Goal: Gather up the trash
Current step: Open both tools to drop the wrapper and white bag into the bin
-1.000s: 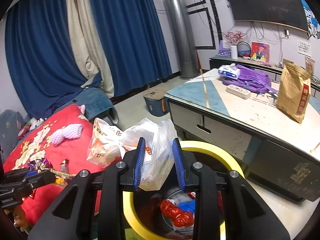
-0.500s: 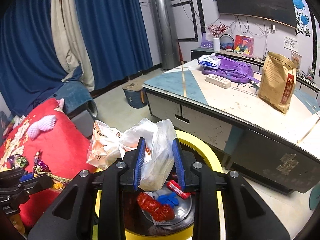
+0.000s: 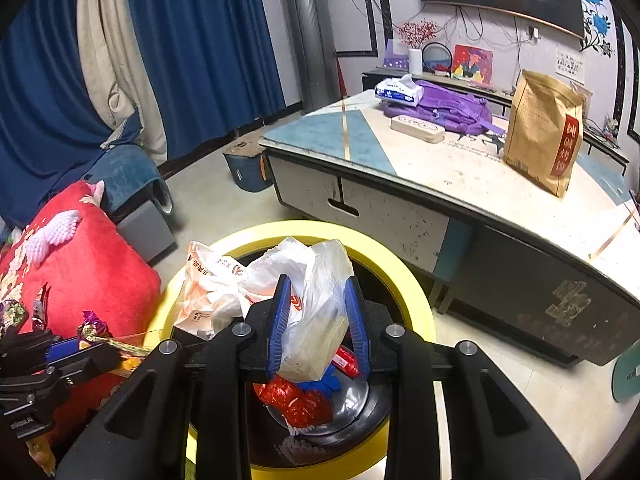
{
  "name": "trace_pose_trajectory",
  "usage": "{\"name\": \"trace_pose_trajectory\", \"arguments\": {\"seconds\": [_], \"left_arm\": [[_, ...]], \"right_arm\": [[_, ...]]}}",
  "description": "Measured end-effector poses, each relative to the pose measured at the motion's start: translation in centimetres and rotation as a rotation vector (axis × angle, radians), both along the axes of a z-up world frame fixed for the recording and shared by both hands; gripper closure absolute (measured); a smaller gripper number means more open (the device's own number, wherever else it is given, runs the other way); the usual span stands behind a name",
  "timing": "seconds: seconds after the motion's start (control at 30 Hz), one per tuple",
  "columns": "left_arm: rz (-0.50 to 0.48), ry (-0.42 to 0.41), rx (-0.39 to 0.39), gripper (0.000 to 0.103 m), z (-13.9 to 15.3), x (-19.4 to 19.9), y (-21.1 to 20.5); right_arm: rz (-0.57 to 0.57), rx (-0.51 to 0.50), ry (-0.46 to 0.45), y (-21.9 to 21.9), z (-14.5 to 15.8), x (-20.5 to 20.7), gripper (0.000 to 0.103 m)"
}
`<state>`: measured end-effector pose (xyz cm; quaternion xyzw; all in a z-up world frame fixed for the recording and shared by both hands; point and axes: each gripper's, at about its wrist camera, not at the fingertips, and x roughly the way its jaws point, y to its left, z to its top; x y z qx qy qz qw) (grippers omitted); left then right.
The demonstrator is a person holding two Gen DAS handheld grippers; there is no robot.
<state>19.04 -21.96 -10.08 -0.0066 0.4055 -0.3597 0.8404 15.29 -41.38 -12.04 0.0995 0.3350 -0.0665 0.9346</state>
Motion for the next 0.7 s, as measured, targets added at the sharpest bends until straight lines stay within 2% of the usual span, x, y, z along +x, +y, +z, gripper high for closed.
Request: {"name": "trace_pose_trajectory", "arguments": {"seconds": [0.2,0.4,0.47,0.6,0.67,0.7], "left_arm": [[0.001,0.021,0.0,0.087,-0.9,0.5,-0.5],[0.004,0.043,0.002,0.082,-1.3,1.0,-0.9],[0.006,0.034,0.009,0.075,-1.2,1.0,-1.0],[0.024,0.04,0.007,0.055,-1.3,1.0,-0.7],[0.036,0.045,0.01,0.051,-1.3,0.9,-0.5],[0.041,0.046,0.011,0.045,-1.3,0.8,-0.4]], "right_arm": [[-0.028,0.045,0.03,-1.1,-1.0,0.3,0.073],[-0.065,0.075,0.038,-1.9,-1.3,0.2,0.068],[-0.072,0.081,0.029,-2.1,-1.1,0.1,0.067],[-0.086,0.087,0.006,-2.3,-0.6,-0.3,0.055],[-0.09,0.084,-0.007,-2.3,-0.3,-0.5,0.054],[-0.091,0.083,-0.012,-2.3,-0.2,-0.5,0.051]]}}
